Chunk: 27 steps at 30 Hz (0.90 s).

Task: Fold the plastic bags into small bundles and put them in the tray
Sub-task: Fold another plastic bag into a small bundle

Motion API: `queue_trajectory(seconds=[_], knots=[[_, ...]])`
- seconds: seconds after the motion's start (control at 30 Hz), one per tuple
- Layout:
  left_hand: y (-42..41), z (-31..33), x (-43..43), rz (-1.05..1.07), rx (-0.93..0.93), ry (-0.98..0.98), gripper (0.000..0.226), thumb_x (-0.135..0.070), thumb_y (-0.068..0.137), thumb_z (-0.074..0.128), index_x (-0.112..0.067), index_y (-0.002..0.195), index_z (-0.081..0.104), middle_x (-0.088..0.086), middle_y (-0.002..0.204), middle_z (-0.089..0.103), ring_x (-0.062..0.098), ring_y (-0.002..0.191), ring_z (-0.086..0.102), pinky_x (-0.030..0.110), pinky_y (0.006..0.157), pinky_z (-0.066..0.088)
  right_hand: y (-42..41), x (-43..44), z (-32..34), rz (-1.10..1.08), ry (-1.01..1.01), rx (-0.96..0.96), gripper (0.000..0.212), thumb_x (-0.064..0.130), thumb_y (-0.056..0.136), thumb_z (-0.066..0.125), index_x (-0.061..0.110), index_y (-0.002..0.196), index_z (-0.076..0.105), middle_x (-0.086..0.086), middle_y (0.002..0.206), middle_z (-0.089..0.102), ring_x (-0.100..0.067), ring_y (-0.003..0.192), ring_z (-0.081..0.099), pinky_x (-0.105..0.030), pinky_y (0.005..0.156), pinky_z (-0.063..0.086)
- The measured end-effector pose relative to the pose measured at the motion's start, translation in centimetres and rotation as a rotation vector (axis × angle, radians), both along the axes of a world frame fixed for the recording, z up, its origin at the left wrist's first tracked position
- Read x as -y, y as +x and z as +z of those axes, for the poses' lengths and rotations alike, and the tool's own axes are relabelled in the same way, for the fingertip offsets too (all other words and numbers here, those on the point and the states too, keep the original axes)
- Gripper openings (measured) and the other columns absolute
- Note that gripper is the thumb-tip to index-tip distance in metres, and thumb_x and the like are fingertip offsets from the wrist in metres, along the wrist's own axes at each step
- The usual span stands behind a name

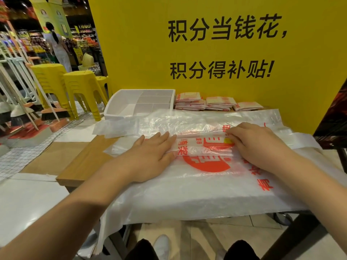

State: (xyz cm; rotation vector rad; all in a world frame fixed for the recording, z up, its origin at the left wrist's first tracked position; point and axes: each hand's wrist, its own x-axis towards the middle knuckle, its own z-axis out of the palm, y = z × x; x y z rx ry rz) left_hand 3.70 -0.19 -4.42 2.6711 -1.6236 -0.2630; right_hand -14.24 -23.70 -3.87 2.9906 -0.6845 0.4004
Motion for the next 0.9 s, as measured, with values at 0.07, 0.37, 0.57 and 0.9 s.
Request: queue_trajectory(seconds=[0.07, 0.37, 0.57, 0.9], knots=[[-0.1, -0.1, -0.1, 0.002, -0.005, 0.010, 0.063, -0.060, 0.102, 0.012, -0.039, 0.157, -0.010, -0.013, 0.165, -0.015, 0.007, 0.151, -0.015, 0.042, 0.124, -0.010, 0.2, -1.8, 0.3, 0.081, 0.056, -0.025, 0.054, 0.051, 0.103, 0.026, 0.028, 0.149, 0.042, -0.001, 0.150, 0.047, -0.024, 0.137, 0.042, -0.041, 0.112, 0.034], [-0.2, -0.3, -0.3, 0.056, -0.039, 0.017, 0.062, -0.066, 0.098, 0.009, -0.049, 0.152, -0.014, -0.019, 0.161, -0.022, 0.014, 0.150, -0.022, 0.047, 0.121, -0.014, 0.2, -5.7, -0.6, 0.182, 0.310, -0.259, 0.058, 0.062, 0.100, 0.010, 0.047, 0.156, 0.000, 0.012, 0.165, -0.015, -0.008, 0.151, -0.016, -0.034, 0.124, -0.008], [1.5, -0.4, -4.0, 0.222, -0.062, -0.009, 0.069, -0.085, 0.078, -0.008, -0.064, 0.144, -0.012, -0.012, 0.162, -0.024, 0.019, 0.150, -0.024, 0.048, 0.122, -0.014, -4.3, -1.5, -0.7, 0.019, 0.382, -0.278, 0.069, 0.068, 0.089, 0.001, 0.047, 0.155, -0.003, 0.012, 0.164, -0.017, -0.003, 0.149, -0.018, -0.030, 0.122, -0.010], [1.8, -0.3, -4.5, 0.211, -0.047, 0.023, 0.085, -0.091, 0.063, -0.013, -0.065, 0.143, -0.017, -0.011, 0.161, -0.027, 0.018, 0.150, -0.024, 0.048, 0.121, -0.016, -6.5, 1.1, -1.0, -0.130, 0.375, -0.278, 0.069, 0.067, 0.092, 0.004, 0.042, 0.156, -0.006, 0.007, 0.165, -0.019, -0.008, 0.151, -0.016, -0.030, 0.121, -0.010]])
